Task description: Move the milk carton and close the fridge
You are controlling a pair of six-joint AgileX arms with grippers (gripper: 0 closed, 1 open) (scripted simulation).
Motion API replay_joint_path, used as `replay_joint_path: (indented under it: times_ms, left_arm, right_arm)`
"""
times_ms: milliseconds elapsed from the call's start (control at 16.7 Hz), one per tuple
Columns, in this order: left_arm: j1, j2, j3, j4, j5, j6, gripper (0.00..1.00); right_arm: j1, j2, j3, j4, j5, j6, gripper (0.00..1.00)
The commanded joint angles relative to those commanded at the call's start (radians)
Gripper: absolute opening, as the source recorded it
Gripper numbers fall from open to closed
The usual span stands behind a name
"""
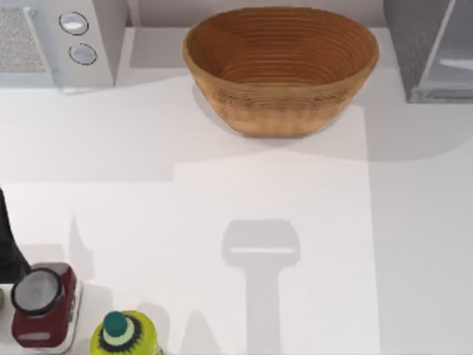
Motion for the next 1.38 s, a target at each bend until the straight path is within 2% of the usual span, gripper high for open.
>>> replay_joint_path:
  times_ms: [180, 360, 840, 1140, 1380]
  left_arm:
    - [0.0, 0.0, 0.0, 0.0, 0.0, 0.0, 1.0]
    - [0.0, 0.0, 0.0, 0.0, 0.0, 0.0, 1.0]
    - [0.0, 0.0, 0.0, 0.0, 0.0, 0.0, 1.0]
    - [0.0, 0.0, 0.0, 0.0, 0.0, 0.0, 1.0]
    - [0.0, 0.0, 0.0, 0.0, 0.0, 0.0, 1.0]
  right_arm:
    - [0.098, -0.005, -0.025, 0.141, 0.041, 0.204, 1.0]
    - [0.152, -0.008, -0.042, 0.202, 0.07, 0.322, 1.0]
    - [0.165, -0.012, -0.051, 0.218, 0.088, 0.356, 1.0]
    - [0.351, -0.064, -0.122, 0.318, 0.254, 0.502, 1.0]
    - [0.648, -0.112, -0.186, 0.398, 0.446, 0.634, 1.0]
